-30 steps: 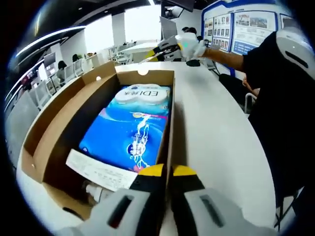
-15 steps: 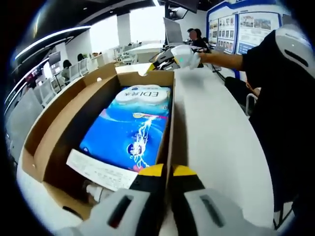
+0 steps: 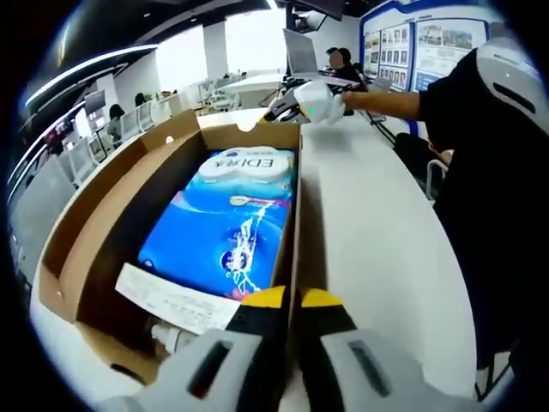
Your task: Operate the shoe box by opening the lid, removing the specified soft item, and placing it in the target area until the item is outside and the box remains undamaged.
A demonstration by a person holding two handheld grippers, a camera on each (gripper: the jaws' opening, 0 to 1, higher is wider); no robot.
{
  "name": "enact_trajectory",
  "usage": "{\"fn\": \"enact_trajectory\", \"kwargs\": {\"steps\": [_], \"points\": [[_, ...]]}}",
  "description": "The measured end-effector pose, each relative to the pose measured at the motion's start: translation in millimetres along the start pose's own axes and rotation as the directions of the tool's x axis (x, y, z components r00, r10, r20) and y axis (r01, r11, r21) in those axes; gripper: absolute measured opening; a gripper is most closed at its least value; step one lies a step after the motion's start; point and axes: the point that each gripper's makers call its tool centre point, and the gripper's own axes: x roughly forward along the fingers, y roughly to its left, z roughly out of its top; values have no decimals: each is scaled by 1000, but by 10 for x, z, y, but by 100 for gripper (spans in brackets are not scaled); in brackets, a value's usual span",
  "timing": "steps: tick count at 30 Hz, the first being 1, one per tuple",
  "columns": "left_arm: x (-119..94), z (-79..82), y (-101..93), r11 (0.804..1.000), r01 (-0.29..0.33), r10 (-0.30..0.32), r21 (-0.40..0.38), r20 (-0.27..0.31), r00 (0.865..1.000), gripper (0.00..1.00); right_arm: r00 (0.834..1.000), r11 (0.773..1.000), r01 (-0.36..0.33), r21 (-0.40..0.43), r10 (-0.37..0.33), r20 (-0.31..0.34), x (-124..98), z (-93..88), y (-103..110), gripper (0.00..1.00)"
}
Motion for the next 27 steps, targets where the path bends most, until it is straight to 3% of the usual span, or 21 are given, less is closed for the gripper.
{"fn": "enact_trajectory", "kwargs": {"steps": [8,9,19,24,27], "points": [[2,-13,-1,1000,-6,6,14,-8,1000,2,999,999,-36,15,36,3,-7,25,35,1],[2,-15,-3,1000,-6,6,14,-8,1000,2,998,997,-60,45,60,14,6,19,58,1],[-1,-29,-5,1000,-11,11,17,-15,1000,3,977,963,-210,166,200,79,-64,89,87,4],[-3,-32,-3,1000,-14,14,16,-12,1000,3,970,938,-235,255,210,120,-114,120,52,10],[-4,-33,-3,1000,-15,15,14,-10,1000,3,971,936,-233,264,208,121,-129,115,71,10]]}}
